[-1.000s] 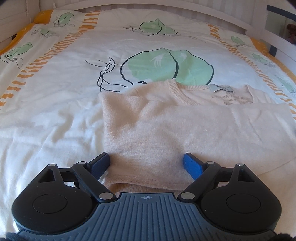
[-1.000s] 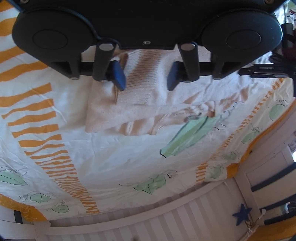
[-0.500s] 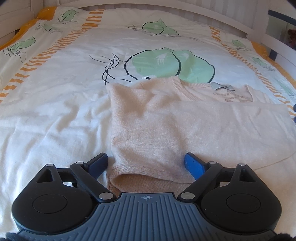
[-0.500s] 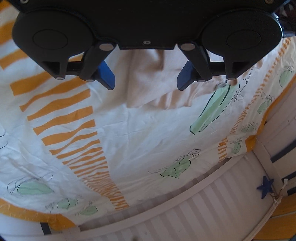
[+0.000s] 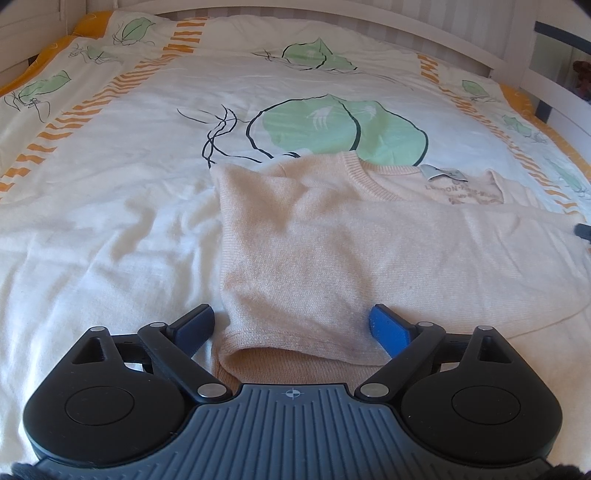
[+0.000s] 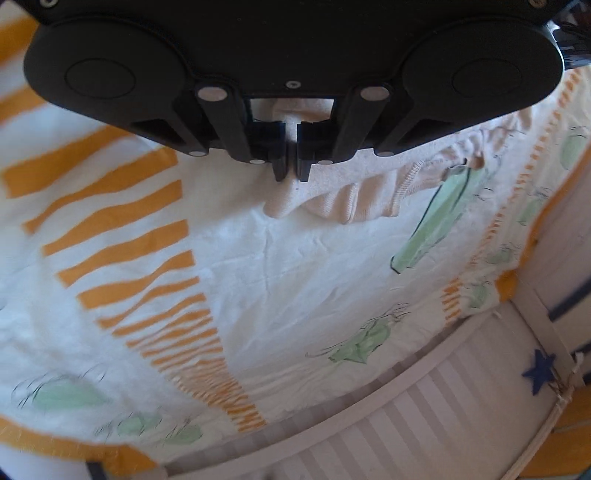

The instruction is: Fold small clothes

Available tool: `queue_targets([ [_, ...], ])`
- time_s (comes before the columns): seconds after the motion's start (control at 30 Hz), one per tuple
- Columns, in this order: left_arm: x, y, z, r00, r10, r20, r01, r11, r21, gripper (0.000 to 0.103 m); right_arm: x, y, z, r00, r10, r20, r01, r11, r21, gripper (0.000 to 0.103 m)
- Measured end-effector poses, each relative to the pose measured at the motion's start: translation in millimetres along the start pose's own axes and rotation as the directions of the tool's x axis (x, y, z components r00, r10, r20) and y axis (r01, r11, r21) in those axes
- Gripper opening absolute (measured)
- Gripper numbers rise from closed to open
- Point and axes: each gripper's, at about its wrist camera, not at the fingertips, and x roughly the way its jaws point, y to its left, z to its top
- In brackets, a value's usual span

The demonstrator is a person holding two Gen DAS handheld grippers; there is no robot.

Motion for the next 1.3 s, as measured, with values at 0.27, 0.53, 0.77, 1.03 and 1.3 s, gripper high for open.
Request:
queue_targets([
  [0.27, -0.3, -1.7, 0.5, 1.000, -0.001, 0.000, 0.001, 1.000, 0.006, 0.093, 9.9, -2.0, -3.3, 0.997, -0.074, -0.035, 0.073, 0.997, -0.031, 0.037],
  [0.53, -22.0, -19.4, -11.4, 1.000, -0.027, -0.001, 0.027, 0.996, 0.081, 0.093, -38.3, 9.2, -24.9, 0.995, -0.083, -0.058, 0.074, 0.987, -0.143, 0.059],
  [0.77, -33.5, -30.5, -18.1, 1.000, -0.029, -0.006, 0.029, 0.994, 0.102, 0.093, -52.4, 18.1, -44.6, 0.989, -0.115, -0.091, 0.093, 0.971, -0.219, 0.058],
  [1.03, -70.0, -54.1, -22.9, 0.991, -0.122, 0.053, 0.119, 0.991, 0.064, 0.093, -80.1, -0.1, -19.3, 0.998, -0.057, -0.009, 0.056, 0.996, -0.075, 0.059],
  [1.3, -112.3, -40.1, -51.7, 0.991, -0.132, -0.001, 0.132, 0.991, -0.008, 0.093, -116.8, 0.6, -52.3, 0.987, 0.007, -0.163, -0.008, 1.000, -0.006, 0.081],
])
